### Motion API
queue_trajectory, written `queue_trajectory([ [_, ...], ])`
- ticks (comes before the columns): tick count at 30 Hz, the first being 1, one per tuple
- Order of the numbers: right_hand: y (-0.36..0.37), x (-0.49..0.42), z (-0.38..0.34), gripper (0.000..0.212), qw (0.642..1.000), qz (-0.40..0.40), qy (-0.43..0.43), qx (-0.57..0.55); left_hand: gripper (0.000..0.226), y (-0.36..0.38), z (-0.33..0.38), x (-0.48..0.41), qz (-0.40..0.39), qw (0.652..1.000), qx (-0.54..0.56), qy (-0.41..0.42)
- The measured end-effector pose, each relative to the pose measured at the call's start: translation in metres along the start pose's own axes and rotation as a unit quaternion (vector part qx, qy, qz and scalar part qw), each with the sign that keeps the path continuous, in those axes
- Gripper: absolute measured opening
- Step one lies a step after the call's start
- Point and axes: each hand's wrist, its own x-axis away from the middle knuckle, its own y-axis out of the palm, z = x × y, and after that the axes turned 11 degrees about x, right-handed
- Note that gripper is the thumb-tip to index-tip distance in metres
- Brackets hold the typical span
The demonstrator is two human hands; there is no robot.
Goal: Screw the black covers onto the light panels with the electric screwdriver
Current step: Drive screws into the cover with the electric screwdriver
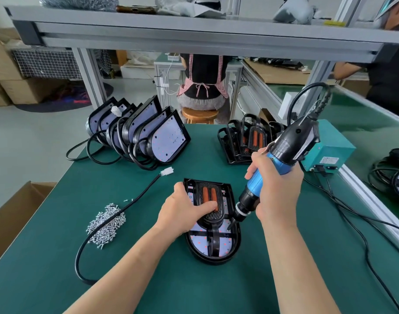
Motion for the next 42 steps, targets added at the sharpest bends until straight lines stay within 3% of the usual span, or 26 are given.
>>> queue_trajectory([
  [28, 0.012, -0.002, 0.006, 0.01, 0.997, -0.055, -0.02, 0.042, 0.067, 0.002, -0.009, -0.005, 0.008, 1.0, 0.012, 0.014],
  [34, 0.02, -0.015, 0.013, 0.014, 0.993, -0.092, 0.017, 0.069, 0.066, 0.003, -0.009, -0.004, 0.01, 1.0, 0.017, 0.015],
  [42, 0.015, -0.012, 0.015, 0.017, 0.985, -0.172, 0.003, 0.032, 0.067, 0.005, -0.008, -0.004, 0.016, 1.0, 0.015, 0.008],
])
